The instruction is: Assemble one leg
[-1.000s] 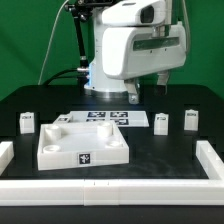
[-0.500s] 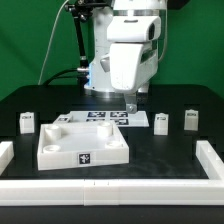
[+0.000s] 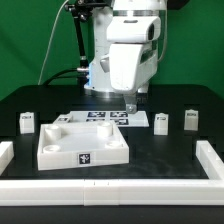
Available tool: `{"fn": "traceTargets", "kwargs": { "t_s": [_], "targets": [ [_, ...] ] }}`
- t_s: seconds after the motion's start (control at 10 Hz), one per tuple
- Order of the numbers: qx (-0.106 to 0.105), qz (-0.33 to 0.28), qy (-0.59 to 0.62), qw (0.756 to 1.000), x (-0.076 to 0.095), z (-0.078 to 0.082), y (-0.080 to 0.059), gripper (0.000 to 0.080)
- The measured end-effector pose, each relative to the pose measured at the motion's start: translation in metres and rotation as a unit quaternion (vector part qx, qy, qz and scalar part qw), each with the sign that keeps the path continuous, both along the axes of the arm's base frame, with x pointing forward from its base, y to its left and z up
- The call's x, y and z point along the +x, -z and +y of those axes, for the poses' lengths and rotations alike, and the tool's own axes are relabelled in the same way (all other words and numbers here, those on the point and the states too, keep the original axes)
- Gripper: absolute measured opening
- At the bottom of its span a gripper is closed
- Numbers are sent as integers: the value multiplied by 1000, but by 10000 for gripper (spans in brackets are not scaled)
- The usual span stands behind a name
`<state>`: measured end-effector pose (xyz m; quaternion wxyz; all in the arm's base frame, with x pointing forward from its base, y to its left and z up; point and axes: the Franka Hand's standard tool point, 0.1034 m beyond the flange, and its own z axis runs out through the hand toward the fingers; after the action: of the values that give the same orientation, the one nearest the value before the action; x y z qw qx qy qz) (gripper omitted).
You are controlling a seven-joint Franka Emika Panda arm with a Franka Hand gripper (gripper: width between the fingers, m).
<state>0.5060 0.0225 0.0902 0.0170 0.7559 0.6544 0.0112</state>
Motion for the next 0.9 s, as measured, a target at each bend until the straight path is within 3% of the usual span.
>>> {"fn": "traceTargets", "kwargs": {
  "t_s": [0.2,0.4,0.9],
  "targets": [
    [-12,12,-114,993,-9,-18,9,650],
    [-18,17,-140,990,-12,-25,12,650],
    [-18,17,-138,990,-13,-25,12,650]
  ]
}}
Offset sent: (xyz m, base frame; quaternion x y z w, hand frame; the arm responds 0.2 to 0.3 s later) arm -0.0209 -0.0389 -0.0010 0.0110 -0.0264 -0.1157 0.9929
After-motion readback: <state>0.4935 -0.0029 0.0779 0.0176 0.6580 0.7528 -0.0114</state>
